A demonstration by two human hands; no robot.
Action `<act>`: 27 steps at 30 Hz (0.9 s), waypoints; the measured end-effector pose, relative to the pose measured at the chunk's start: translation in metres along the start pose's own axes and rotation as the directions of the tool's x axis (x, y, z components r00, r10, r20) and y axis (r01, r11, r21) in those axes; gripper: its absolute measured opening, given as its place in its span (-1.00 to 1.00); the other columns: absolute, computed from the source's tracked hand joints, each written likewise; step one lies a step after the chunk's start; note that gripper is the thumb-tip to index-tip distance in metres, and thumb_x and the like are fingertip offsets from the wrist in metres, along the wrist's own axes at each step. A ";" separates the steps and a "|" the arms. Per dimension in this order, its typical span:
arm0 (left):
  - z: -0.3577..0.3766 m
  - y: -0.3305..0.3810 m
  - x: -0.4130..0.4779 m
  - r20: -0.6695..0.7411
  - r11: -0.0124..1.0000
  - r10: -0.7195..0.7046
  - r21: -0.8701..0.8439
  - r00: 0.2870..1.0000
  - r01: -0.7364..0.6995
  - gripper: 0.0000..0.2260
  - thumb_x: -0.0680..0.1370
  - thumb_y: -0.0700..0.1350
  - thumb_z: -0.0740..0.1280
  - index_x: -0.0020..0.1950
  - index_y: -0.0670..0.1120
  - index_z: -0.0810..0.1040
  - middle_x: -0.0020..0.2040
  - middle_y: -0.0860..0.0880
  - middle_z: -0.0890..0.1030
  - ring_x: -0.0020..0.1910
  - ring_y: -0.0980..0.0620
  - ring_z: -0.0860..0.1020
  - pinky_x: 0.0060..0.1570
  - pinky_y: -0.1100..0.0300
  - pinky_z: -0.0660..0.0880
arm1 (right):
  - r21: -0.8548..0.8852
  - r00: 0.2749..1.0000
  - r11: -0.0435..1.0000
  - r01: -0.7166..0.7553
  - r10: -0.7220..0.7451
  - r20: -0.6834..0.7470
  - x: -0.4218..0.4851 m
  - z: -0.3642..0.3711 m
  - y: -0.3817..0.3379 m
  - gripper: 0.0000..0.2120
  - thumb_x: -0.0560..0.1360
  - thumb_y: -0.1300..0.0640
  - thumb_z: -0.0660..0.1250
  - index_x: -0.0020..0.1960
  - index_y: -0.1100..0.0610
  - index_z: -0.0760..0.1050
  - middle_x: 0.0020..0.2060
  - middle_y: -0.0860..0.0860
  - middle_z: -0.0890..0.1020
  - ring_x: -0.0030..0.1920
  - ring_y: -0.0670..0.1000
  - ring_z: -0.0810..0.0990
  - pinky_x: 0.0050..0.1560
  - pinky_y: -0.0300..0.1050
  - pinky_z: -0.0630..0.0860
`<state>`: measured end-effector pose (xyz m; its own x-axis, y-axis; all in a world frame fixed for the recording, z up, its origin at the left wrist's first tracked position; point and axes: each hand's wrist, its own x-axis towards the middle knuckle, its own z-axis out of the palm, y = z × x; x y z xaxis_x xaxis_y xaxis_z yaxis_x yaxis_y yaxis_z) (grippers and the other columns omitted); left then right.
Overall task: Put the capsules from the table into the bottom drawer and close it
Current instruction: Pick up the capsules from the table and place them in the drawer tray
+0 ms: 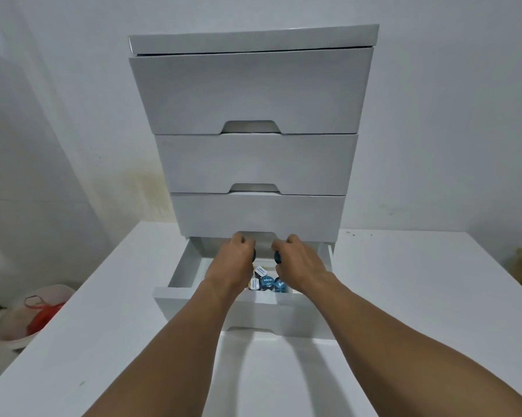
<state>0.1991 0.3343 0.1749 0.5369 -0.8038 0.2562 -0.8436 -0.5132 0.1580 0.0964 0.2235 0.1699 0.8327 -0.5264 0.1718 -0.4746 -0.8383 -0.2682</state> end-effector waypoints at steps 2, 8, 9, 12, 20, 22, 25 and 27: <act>0.007 -0.008 0.017 0.006 1.000 -0.003 0.010 1.000 0.003 -0.69 0.47 -0.32 0.30 0.21 -0.16 0.49 0.11 -0.15 0.49 0.00 -0.11 0.51 -0.09 0.15 0.44 | 0.006 1.000 1.000 0.010 -0.010 0.001 0.018 0.007 0.004 -0.74 0.48 0.32 0.25 0.13 0.12 0.47 -0.01 0.11 0.45 -0.25 0.12 0.44 -0.24 -0.09 0.39; 0.038 -0.014 0.064 0.053 0.999 -0.016 -0.038 0.998 0.018 -0.67 0.49 -0.31 0.30 0.25 -0.17 0.47 0.16 -0.16 0.49 0.07 -0.10 0.50 0.05 0.16 0.45 | 0.063 0.998 0.998 0.018 -0.022 0.066 0.058 0.033 0.028 -0.73 0.48 0.34 0.27 0.13 0.11 0.47 0.01 0.11 0.45 -0.24 0.06 0.41 -0.19 -0.12 0.39; 0.044 -0.013 0.068 0.079 0.999 -0.018 -0.045 0.997 0.021 -0.68 0.48 -0.32 0.31 0.24 -0.17 0.48 0.17 -0.16 0.48 0.07 -0.09 0.50 0.06 0.17 0.45 | 0.080 0.995 0.997 0.009 -0.017 0.096 0.061 0.039 0.034 -0.72 0.47 0.35 0.28 0.13 0.10 0.48 0.02 0.11 0.44 -0.21 0.07 0.43 -0.15 -0.11 0.43; 0.065 -0.011 0.072 0.146 0.996 -0.053 -0.061 0.988 0.063 -0.72 0.48 -0.31 0.32 0.18 -0.17 0.49 0.17 -0.18 0.46 0.00 -0.13 0.53 -0.01 0.14 0.46 | 0.127 0.986 0.992 -0.026 0.004 0.167 0.064 0.057 0.052 -0.67 0.48 0.33 0.31 0.21 0.10 0.50 0.09 0.12 0.43 -0.05 0.14 0.54 0.04 -0.10 0.50; 0.114 -0.014 0.074 0.274 0.992 -0.076 -0.080 0.959 0.102 -0.65 0.50 -0.22 0.34 0.28 -0.15 0.43 0.20 -0.15 0.48 0.13 -0.12 0.49 0.13 0.09 0.45 | 0.179 0.965 0.977 -0.116 0.069 0.253 0.062 0.097 0.087 -0.64 0.52 0.20 0.33 0.30 0.03 0.44 0.15 0.09 0.44 0.06 0.10 0.52 0.09 -0.09 0.48; 0.122 -0.016 0.079 0.291 0.989 -0.071 -0.103 0.954 0.106 -0.64 0.50 -0.18 0.37 0.28 -0.13 0.42 0.19 -0.13 0.50 0.12 -0.10 0.49 0.12 0.11 0.45 | 0.209 0.964 0.969 -0.134 0.079 0.252 0.065 0.103 0.091 -0.61 0.51 0.20 0.34 0.32 0.07 0.40 0.18 0.09 0.44 0.09 0.10 0.51 0.10 -0.09 0.46; 0.132 -0.018 0.088 0.285 0.985 -0.064 -0.138 0.956 0.107 -0.61 0.49 -0.14 0.38 0.30 -0.12 0.41 0.20 -0.13 0.52 0.14 -0.10 0.48 0.12 0.09 0.43 | 0.227 0.970 0.963 -0.143 0.090 0.227 0.075 0.110 0.096 -0.69 0.50 0.24 0.29 0.23 0.14 0.42 0.14 0.12 0.47 0.08 0.14 0.52 0.06 -0.08 0.45; 0.140 -0.020 0.092 0.297 0.979 -0.067 -0.163 0.953 0.120 -0.60 0.49 -0.17 0.37 0.31 -0.12 0.40 0.21 -0.14 0.51 0.15 -0.11 0.48 0.13 0.08 0.43 | 0.260 0.972 0.955 -0.143 0.086 0.219 0.078 0.116 0.097 -0.74 0.50 0.23 0.25 0.18 0.16 0.44 0.08 0.12 0.45 0.02 0.14 0.51 -0.01 -0.14 0.43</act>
<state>0.2660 0.2286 0.0618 0.5694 -0.8206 -0.0495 -0.7626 -0.5498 0.3408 0.1484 0.1177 0.0471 0.8307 -0.5530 -0.0637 -0.4986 -0.6883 -0.5269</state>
